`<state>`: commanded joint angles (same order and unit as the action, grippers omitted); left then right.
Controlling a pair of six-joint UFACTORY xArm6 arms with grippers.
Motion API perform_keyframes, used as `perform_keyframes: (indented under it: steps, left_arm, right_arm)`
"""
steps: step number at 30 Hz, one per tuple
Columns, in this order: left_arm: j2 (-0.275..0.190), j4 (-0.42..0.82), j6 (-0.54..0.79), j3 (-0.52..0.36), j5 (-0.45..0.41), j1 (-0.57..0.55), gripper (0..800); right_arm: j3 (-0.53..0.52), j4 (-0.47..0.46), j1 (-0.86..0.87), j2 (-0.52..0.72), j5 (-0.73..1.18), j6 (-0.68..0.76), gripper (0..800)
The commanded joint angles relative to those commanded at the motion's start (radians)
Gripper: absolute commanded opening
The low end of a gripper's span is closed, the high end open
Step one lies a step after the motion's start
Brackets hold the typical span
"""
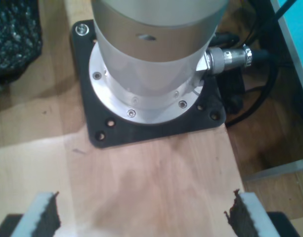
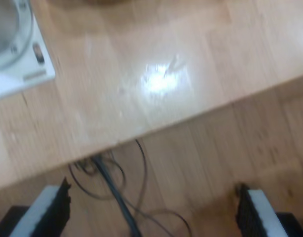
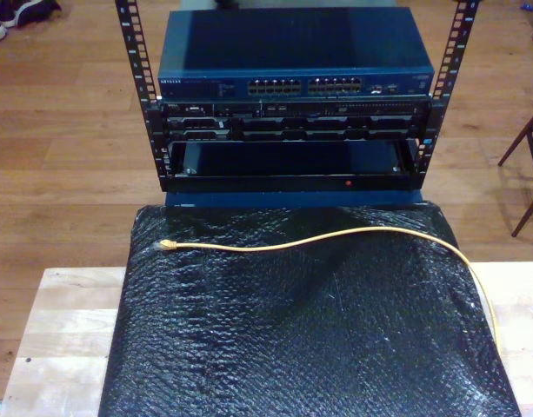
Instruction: Grab the cable and plug it in
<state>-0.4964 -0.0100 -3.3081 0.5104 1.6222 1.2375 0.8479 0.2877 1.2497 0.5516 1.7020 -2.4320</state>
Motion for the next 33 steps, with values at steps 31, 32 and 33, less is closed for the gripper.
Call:
perform_keyframes:
  steps: [31, 32, 33]
  left_arm:
    - [0.097, -0.216, -0.416, 0.18, 0.086, -0.333, 800]
    - [0.101, -0.216, -0.43, 0.183, 0.084, -0.348, 800]
    - [0.104, -0.216, -0.443, 0.184, 0.083, -0.364, 800]
  right_arm:
    - [0.11, 0.353, -0.353, -0.077, 0.097, 0.431, 796]
    - [0.11, 0.359, -0.368, -0.072, 0.087, 0.45, 796]
    - [0.11, 0.364, -0.388, -0.068, 0.077, 0.466, 796]
